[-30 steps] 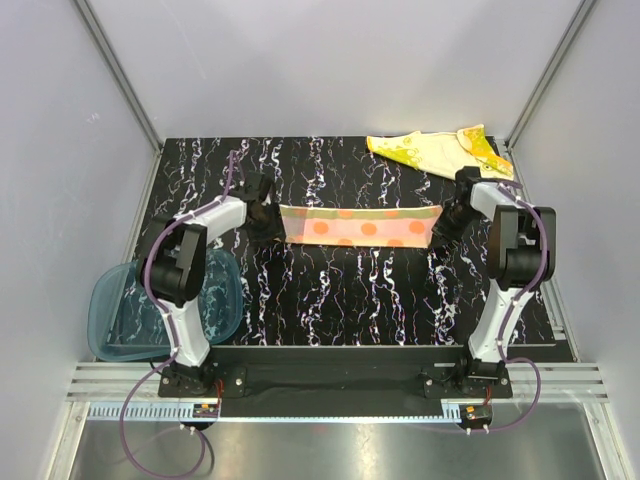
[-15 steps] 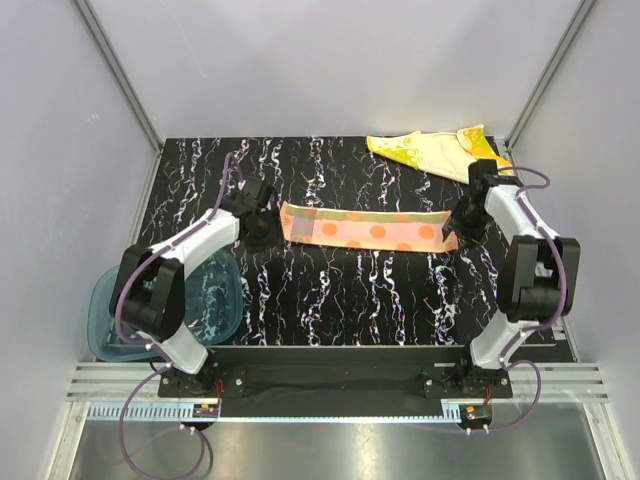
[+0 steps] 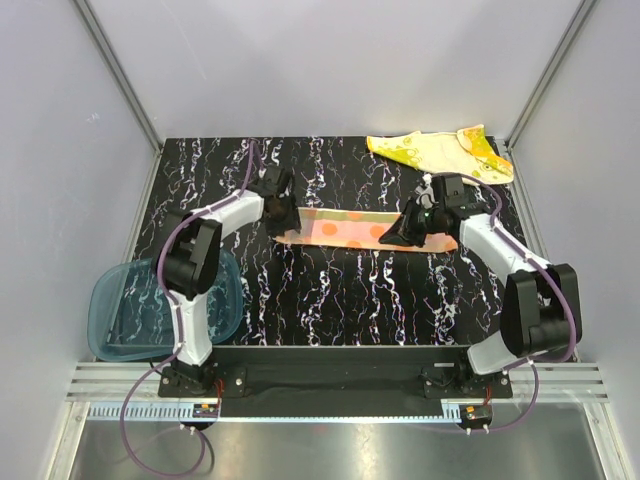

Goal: Roll the towels
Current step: Fold the towel

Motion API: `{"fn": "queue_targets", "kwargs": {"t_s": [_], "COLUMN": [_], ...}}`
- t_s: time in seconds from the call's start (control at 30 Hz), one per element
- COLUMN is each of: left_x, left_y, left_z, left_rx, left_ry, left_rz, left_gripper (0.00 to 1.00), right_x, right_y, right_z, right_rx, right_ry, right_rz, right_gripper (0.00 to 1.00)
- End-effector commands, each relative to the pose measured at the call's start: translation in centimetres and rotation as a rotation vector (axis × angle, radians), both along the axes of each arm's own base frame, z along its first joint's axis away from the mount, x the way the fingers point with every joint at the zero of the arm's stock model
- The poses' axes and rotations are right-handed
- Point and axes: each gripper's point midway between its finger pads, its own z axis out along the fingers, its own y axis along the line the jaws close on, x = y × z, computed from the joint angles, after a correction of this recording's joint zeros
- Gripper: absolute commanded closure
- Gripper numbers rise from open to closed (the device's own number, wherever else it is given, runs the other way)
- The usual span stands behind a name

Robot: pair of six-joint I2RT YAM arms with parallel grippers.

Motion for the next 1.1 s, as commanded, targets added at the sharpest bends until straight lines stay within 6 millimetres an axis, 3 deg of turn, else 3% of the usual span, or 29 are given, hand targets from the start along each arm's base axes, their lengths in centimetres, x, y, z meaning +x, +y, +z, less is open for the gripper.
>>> {"fn": "queue_targets", "kwargs": {"t_s": [0.0,0.03,0.1,0.13,0.23,0.27,0.3,0.33,0.4,0.43,0.5,0.53,0.67,0.83,0.87,0.93,1.07], "left_x": [-0.5,-1.8,-2.6,-3.7,-4.2,-4.5,-4.6,-4.7,-5.0,-5.0,-5.1,-5.0,-5.3,-5.2,-5.3,-5.3,-5.3], "left_y": [-0.3,0.2,0.6,1.0,1.5,1.6,1.7,1.7,1.9,2.0,2.1,2.2,2.6,4.1,4.2,4.8,5.7], "left_z": [-0.6,-1.9,-2.1,-3.1,-3.7,-4.0,-4.1,-4.1,-4.0,-3.8,-3.5,-3.4,-2.9,-2.9,-3.0,-3.3,-3.9], "left_rx": [-0.040,-0.029,-0.036,-0.026,-0.011,-0.003,-0.003,-0.002,0.000,0.005,0.011,0.019,0.036,0.077,0.076,0.081,0.099], "left_ry": [-0.004,0.029,0.021,0.043,0.049,0.060,0.062,0.063,0.061,0.055,0.054,0.051,0.054,0.066,0.071,0.081,0.101], "left_rz": [0.012,0.018,0.035,0.038,0.043,0.041,0.040,0.039,0.037,0.040,0.035,0.032,0.021,0.030,0.033,0.043,0.067], "left_gripper": [0.48,0.48,0.48,0.48,0.48,0.48,0.48,0.48,0.48,0.48,0.48,0.49,0.49,0.49,0.50,0.50,0.51], "right_x": [0.9,0.9,1.3,1.7,2.6,3.0,3.4,3.5,4.2,3.7,4.4,4.5,4.8,4.0,3.7,3.8,3.0], "right_y": [4.1,4.9,7.4,8.6,12.0,13.0,14.7,15.6,17.6,18.8,20.0,20.2,20.6,18.9,17.8,16.8,12.9], "right_z": [5.0,5.0,4.4,2.8,1.5,-1.2,-0.9,-3.2,-3.4,-5.2,-5.7,-7.4,-10.0,-12.8,-13.7,-13.7,-14.7], "right_rx": [0.239,0.245,0.258,0.271,0.284,0.276,0.285,0.279,0.288,0.281,0.271,0.255,0.261,0.237,0.234,0.266,0.279], "right_ry": [-0.153,-0.157,-0.158,-0.120,-0.084,-0.023,-0.033,0.016,0.008,0.043,0.040,0.069,0.106,0.137,0.160,0.152,0.212], "right_rz": [0.104,0.128,0.201,0.235,0.317,0.332,0.367,0.383,0.417,0.441,0.445,0.438,0.444,0.432,0.411,0.397,0.325], "right_gripper": [1.00,1.00,1.00,1.00,1.00,1.00,1.00,1.00,1.00,1.00,1.00,1.00,1.00,1.00,1.00,1.00,1.00]}}
